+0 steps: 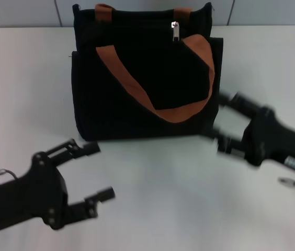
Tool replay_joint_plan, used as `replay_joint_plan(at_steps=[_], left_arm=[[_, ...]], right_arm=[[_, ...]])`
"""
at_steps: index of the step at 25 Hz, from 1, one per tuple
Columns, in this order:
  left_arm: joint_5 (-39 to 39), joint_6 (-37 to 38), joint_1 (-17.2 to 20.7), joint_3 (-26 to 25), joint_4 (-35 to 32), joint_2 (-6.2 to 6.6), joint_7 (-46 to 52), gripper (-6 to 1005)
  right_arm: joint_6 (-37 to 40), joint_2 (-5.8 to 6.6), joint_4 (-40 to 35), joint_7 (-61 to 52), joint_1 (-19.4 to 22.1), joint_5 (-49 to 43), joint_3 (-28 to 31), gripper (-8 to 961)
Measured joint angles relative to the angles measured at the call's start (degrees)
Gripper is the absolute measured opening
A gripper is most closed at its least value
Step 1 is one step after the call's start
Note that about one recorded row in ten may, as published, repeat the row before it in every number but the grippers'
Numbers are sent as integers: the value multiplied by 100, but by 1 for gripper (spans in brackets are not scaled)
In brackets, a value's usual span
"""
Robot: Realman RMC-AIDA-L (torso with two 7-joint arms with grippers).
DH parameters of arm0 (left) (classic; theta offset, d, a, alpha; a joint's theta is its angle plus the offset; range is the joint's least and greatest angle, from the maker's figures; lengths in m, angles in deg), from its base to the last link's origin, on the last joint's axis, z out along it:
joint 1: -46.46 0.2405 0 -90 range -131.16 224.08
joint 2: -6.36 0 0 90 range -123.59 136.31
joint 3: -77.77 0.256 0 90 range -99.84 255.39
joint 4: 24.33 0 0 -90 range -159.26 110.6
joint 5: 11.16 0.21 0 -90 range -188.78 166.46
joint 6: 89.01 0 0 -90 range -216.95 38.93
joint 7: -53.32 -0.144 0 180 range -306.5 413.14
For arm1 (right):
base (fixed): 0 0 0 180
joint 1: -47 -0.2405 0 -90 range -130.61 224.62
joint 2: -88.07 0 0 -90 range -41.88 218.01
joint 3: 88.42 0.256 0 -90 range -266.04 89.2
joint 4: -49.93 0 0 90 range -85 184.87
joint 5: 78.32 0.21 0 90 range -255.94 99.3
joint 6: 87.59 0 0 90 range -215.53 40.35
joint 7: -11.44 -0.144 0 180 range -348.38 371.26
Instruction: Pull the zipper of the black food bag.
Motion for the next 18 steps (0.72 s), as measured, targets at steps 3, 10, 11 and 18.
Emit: replay_joint_plan(at_steps=[3, 10, 11, 18], left_arm=[[360, -129, -213, 473, 29, -16, -645, 779], [1026, -542, -467, 563, 115, -27, -589, 779], [1026, -542, -467, 563, 115, -27, -589, 779], [1097, -743, -462, 549, 233, -30, -613, 779]], right_arm=[[-80, -20, -134, 296, 11, -469, -479, 818], [-407, -44, 65, 1131, -11, -631, -1114, 818], [-407, -44, 65, 1131, -11, -631, -1114, 818], [-723, -45, 265, 1375, -10, -614, -1139, 818]])
